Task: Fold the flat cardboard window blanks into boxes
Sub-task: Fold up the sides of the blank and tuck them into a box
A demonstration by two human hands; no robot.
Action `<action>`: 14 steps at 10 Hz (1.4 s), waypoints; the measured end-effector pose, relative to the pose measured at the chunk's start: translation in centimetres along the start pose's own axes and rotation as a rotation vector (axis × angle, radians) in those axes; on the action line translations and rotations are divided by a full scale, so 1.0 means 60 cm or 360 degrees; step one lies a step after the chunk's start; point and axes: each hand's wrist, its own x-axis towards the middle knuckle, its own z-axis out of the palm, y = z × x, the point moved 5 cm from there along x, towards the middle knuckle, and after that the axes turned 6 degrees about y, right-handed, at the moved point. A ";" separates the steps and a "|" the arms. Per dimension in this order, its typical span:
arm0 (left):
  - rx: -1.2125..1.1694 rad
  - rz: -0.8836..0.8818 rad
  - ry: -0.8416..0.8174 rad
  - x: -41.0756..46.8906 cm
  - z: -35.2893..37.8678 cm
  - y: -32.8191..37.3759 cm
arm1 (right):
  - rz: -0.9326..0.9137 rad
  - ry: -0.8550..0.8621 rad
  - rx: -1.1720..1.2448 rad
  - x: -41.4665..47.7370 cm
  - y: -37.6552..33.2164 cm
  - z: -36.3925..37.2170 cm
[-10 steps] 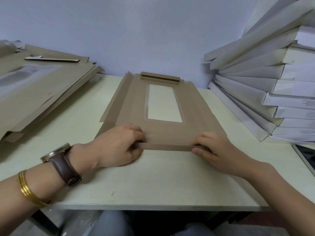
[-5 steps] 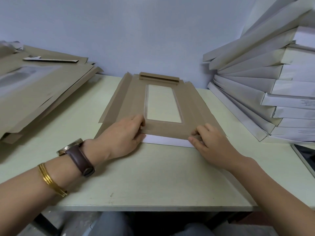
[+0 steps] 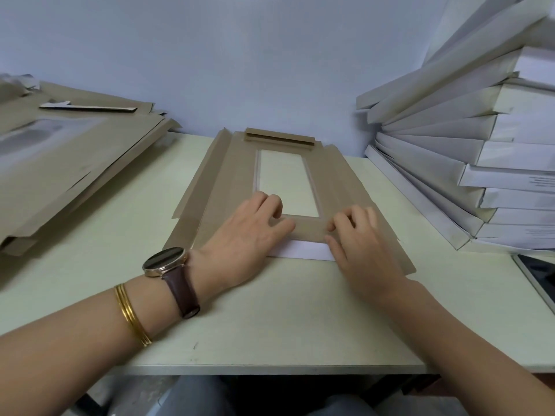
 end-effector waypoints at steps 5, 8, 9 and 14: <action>-0.0352 0.0004 -0.0425 -0.010 0.074 0.008 | -0.0003 -0.0767 0.0341 -0.009 -0.077 0.081; -0.0139 -0.0115 -0.0935 -0.019 0.112 -0.006 | 0.0074 -0.1126 0.0413 -0.011 -0.072 0.095; -0.0188 -0.0193 -0.0985 -0.021 0.111 -0.011 | 0.0056 -0.1168 0.0330 -0.016 -0.059 0.096; -0.0237 -0.0428 -0.1109 -0.066 0.072 -0.068 | 0.0153 -0.1296 0.0073 -0.041 0.033 0.055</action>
